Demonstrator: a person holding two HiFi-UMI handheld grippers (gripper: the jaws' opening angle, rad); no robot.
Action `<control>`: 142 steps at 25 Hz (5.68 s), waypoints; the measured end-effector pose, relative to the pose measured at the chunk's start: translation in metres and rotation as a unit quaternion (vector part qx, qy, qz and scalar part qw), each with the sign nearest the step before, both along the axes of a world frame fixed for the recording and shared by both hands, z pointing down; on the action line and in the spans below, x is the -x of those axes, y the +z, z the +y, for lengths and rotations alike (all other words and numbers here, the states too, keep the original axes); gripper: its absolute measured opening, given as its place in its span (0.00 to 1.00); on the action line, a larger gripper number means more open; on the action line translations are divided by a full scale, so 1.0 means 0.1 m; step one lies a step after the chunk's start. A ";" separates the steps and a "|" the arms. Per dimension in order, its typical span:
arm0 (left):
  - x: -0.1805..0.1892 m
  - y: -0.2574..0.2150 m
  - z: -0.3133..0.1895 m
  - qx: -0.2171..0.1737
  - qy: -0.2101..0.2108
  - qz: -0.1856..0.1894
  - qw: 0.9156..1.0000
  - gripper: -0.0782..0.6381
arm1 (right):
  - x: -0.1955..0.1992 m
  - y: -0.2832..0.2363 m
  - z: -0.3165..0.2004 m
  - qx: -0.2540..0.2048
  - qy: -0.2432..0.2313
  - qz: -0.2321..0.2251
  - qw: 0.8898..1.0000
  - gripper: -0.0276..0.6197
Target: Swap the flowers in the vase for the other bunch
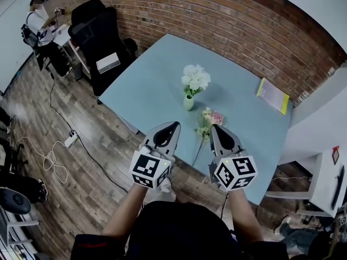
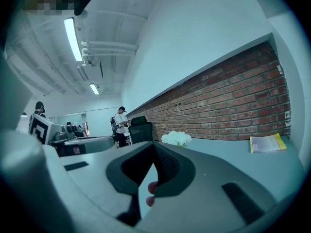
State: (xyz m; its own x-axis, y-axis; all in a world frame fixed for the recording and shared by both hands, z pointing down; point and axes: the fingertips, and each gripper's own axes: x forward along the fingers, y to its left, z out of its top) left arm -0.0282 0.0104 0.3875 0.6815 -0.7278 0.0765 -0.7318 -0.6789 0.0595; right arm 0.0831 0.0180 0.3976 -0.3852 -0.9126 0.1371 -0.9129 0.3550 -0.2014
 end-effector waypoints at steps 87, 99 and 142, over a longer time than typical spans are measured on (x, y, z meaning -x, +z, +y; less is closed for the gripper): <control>-0.47 0.32 -1.56 0.009 0.069 -0.003 0.998 0.12 | -0.25 0.16 -1.52 0.014 0.042 0.017 0.999 0.06; -0.54 0.54 -1.76 0.036 0.045 -0.006 0.998 0.20 | -0.40 0.35 -1.64 0.038 0.038 0.011 0.998 0.06; -0.90 1.00 -2.29 0.069 0.031 -0.034 0.997 0.95 | -0.67 0.78 -1.97 0.091 0.052 -0.006 0.994 0.06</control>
State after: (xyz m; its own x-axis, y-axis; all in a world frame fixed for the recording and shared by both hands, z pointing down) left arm 0.0622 -0.2184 0.4877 0.7147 -0.6638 0.2202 -0.6941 -0.7120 0.1064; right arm 0.1503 -0.1787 0.4761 -0.2919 -0.9080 0.3006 -0.9402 0.2149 -0.2642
